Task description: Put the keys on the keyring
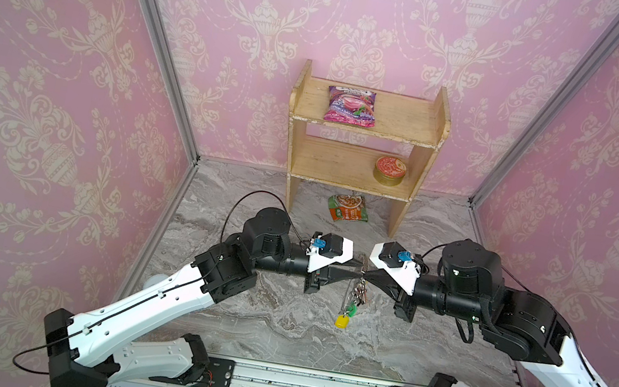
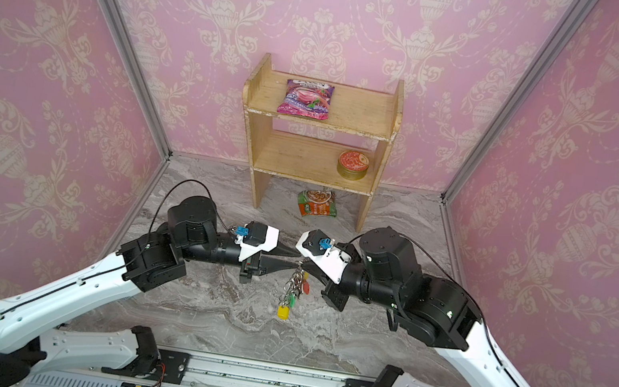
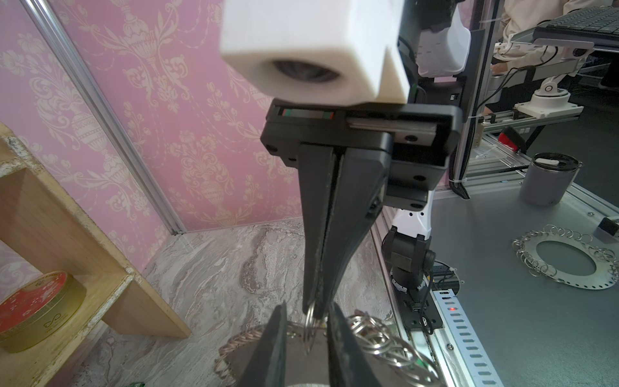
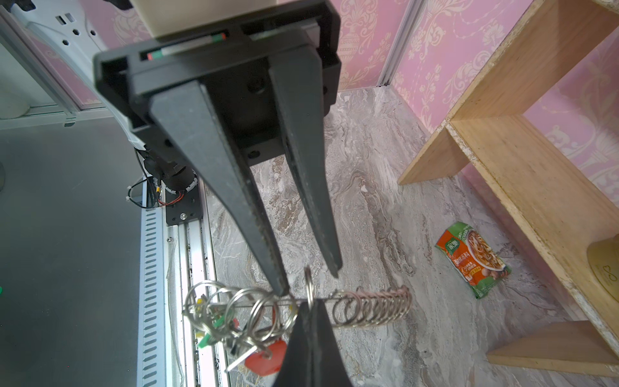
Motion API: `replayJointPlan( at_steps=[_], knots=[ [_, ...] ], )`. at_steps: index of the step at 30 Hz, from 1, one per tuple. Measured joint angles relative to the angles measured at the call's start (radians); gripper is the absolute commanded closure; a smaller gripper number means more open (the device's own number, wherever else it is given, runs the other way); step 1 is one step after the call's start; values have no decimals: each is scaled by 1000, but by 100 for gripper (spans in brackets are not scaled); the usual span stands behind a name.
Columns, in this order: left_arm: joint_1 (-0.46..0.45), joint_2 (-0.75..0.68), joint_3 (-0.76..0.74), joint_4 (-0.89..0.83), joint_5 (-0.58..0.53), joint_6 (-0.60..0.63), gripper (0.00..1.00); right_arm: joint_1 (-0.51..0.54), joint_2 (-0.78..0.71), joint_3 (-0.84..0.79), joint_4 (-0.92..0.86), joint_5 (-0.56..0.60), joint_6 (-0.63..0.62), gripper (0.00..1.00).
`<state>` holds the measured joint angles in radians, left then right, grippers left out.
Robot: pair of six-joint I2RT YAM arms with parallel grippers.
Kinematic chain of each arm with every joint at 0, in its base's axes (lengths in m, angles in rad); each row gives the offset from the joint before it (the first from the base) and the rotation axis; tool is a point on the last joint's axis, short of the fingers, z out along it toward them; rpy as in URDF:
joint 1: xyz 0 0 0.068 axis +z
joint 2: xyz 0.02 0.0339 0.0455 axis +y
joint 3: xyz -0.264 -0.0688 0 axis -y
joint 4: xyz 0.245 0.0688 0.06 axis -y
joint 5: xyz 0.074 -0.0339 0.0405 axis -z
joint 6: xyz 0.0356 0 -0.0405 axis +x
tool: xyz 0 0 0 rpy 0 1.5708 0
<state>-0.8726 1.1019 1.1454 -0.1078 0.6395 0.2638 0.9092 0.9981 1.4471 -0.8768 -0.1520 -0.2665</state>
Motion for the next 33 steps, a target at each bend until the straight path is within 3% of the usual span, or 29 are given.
replayJointPlan(
  at_steps=[15,20,24,29,33],
  knots=[
    [-5,14,7,-6,0,9,91,-3,0,0,6,-8,0,100],
    [-9,19,11,-7,1,16,100,-7,-1,0,6,-6,0,100],
    [-13,19,14,-12,-2,25,100,-7,-1,0,6,-6,0,100],
    [-18,19,11,4,-19,35,100,-6,-8,0,13,8,3,79],
    [-23,14,-14,68,-26,35,100,-6,-32,0,43,23,4,76]
  ],
)
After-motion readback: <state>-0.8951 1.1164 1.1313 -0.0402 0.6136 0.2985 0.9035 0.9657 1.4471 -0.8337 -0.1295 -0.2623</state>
